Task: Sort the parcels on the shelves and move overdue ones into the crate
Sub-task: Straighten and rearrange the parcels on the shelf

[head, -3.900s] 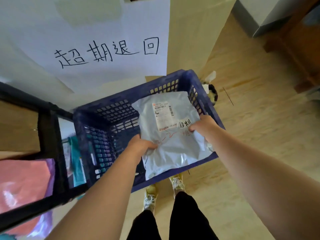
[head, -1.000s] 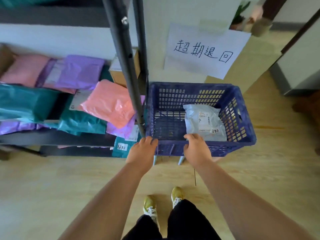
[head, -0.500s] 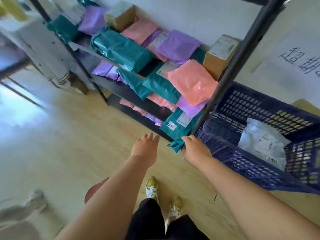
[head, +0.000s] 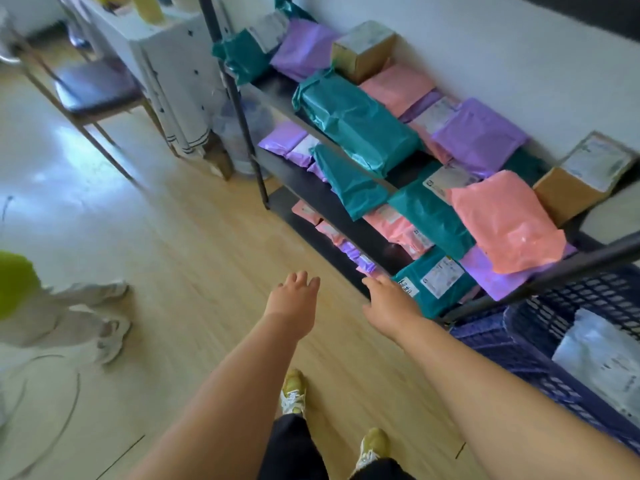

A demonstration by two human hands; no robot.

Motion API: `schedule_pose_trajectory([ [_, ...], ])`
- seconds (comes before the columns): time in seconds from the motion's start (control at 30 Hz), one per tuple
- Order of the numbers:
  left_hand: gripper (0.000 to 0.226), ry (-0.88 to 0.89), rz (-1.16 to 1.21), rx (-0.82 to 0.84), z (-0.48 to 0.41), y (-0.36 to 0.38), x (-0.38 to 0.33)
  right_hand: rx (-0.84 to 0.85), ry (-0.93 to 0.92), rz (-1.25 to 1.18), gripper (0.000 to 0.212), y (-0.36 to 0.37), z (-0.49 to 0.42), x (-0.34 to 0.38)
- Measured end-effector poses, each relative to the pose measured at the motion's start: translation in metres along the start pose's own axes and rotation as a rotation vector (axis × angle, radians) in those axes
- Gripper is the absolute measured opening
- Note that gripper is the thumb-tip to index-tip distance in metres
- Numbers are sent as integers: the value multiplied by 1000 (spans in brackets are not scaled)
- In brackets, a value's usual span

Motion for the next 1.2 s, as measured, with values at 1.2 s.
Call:
schedule_pose_trajectory([
  [1.2,59,-25,20,110,-169,-67,262,101,18,63,50,-65,-231,219],
])
Point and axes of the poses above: each hand's wrist, its own z-axis away from the middle knuckle, its own y-axis out of the palm, x = y × z, the point moved 8 cm from there along -z, towards the middle knuckle, and after that the axes turned 14 degrees about y, right-handed, at the moved point
